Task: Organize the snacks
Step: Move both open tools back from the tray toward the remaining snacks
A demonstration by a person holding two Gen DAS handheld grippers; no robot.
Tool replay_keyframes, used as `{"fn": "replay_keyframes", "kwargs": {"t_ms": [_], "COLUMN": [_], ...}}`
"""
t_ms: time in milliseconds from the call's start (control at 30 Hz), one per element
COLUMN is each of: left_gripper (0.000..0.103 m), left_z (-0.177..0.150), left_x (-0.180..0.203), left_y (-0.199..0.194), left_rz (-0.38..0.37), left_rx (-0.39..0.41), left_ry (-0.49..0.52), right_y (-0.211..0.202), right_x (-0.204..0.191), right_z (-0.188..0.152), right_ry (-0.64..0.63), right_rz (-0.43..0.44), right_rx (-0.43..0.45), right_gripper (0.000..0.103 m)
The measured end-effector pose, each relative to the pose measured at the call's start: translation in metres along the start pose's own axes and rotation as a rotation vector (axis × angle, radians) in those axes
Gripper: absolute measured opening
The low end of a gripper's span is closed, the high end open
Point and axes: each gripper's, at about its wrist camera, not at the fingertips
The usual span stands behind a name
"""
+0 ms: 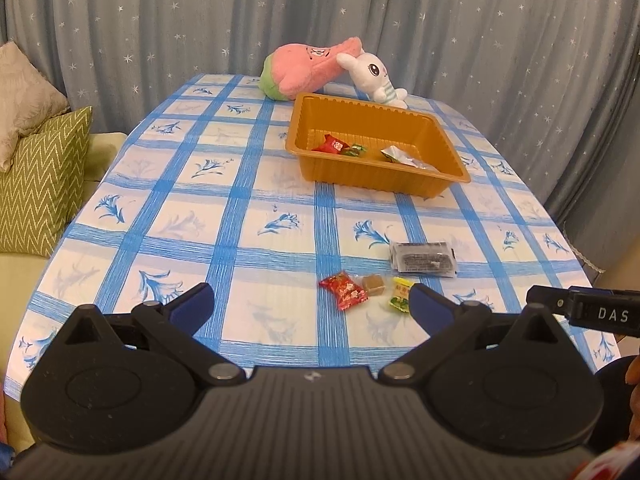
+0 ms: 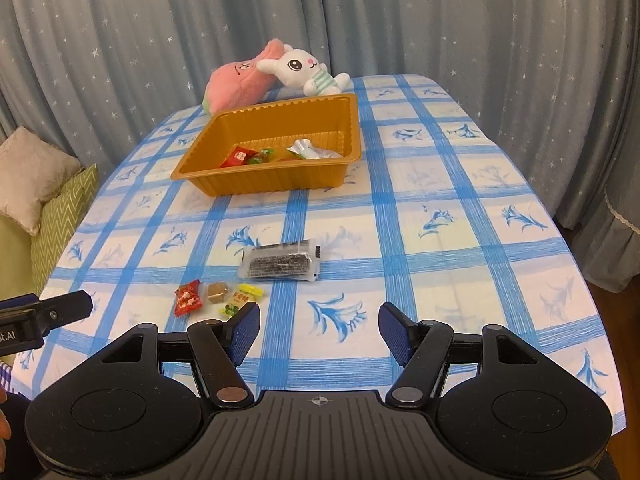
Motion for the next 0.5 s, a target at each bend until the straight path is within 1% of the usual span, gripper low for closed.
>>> {"fn": "replay_keyframes", "kwargs": {"t_ms": [400, 500], "left_gripper": [0.101, 0.098], "left_z": [-0.004, -0.006], "left_x": [0.0, -0.001], "left_y": [0.015, 0.022], "left_rz": [-0.003, -0.007], "left_rx": [-0.03, -0.041], "left_ry": [-0.005, -0.009], "right_y": [0.013, 0.018], "right_x": [0.003, 0.005], "right_z": [0.0, 0.0], "right_ry": [0.006, 0.003], "right_rz": [-0.005, -0.01], "right_rx": [-0.015, -0.021], "right_gripper": [0.066, 0.066]}}
Point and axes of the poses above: each gripper's, at about its wrist camera, not at the fingertips, and y roughly the way its jaws point, x to its right, z to its top, and after that the axes turned 7 degrees about y, right-handed
